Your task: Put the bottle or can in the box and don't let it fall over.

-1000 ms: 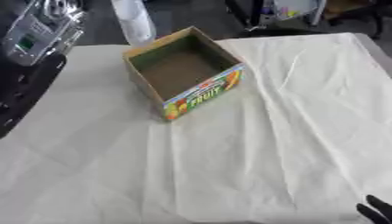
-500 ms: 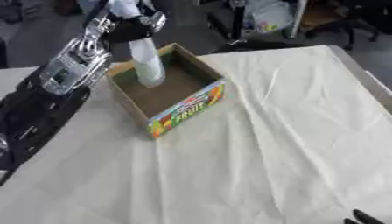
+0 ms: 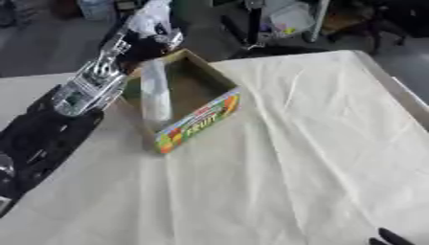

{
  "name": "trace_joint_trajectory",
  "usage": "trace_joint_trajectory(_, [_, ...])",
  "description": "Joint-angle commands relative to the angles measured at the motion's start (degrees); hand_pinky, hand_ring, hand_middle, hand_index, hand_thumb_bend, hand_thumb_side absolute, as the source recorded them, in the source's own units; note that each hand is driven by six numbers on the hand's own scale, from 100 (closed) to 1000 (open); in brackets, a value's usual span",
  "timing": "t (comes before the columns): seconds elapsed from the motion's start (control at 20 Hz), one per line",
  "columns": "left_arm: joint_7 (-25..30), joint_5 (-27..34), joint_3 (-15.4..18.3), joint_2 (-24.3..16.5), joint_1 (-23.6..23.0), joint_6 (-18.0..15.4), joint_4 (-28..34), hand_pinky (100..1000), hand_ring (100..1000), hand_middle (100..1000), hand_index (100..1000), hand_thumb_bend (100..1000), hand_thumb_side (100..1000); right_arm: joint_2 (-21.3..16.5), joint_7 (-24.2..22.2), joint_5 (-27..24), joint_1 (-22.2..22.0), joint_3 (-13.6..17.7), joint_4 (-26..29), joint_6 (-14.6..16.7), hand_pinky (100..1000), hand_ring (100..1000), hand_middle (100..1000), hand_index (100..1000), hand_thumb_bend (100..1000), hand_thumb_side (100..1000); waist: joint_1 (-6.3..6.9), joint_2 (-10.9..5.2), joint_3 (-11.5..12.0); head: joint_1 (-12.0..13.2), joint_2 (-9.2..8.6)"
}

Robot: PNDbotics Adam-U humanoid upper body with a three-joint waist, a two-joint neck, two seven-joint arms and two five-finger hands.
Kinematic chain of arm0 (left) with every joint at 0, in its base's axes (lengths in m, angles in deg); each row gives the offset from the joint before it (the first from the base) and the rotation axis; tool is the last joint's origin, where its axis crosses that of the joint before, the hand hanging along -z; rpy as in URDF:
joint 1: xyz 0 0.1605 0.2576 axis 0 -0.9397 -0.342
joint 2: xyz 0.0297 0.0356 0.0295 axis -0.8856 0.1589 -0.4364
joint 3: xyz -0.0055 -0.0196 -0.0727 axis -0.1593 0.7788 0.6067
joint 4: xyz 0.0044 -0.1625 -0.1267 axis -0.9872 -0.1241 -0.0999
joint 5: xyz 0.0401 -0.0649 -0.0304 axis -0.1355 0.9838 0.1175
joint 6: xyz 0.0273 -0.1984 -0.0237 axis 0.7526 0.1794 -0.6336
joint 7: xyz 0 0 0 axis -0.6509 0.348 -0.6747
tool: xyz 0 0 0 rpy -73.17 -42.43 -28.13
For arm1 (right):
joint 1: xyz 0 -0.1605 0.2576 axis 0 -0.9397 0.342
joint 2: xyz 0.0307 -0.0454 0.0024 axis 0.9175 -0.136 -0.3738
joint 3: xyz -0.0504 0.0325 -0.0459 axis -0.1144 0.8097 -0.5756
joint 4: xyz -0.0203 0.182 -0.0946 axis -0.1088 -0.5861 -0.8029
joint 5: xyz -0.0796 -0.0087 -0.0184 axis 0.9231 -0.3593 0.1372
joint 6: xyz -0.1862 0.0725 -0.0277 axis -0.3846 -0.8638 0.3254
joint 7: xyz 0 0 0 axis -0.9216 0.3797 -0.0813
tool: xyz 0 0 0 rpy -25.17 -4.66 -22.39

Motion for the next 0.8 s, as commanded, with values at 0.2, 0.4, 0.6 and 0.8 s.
trace_joint_trajectory(0.2, [2.6,-5.4,0.7,-1.5,-1.6,0.8,0.6,907,998,656,908,825,507,-0.4,-0.3,0.2,0.0,0.3,0.7,0.5,762,1000,1000,1000,100,470,-0.23,-0.45,0.6,-0.6,-1.02])
trace_joint_trajectory(0.4, [3.3,-7.6,1.5,-2.3,-3.5,1.5,1.0,931,1000,708,930,892,577,-0.2,-0.3,0.4,0.0,0.6,0.6,0.5,762,1000,1000,1000,100,470,-0.28,-0.37,0.9,-1.0,-1.07])
trace_joint_trajectory(0.6, [1.6,-8.0,3.4,-3.4,-5.6,2.7,2.2,934,1000,713,933,891,587,0.0,-0.3,0.6,-0.1,0.7,0.5,0.7,762,1000,1000,1000,100,470,-0.32,-0.31,1.4,-1.3,-1.12])
trace_joint_trajectory(0.8, [-1.3,-6.0,5.8,-4.9,-9.3,3.8,3.5,930,1000,699,930,852,564,0.1,-0.3,0.7,-0.1,1.1,0.6,0.8,762,1000,1000,1000,100,470,-0.34,-0.24,1.9,-2.1,-1.37])
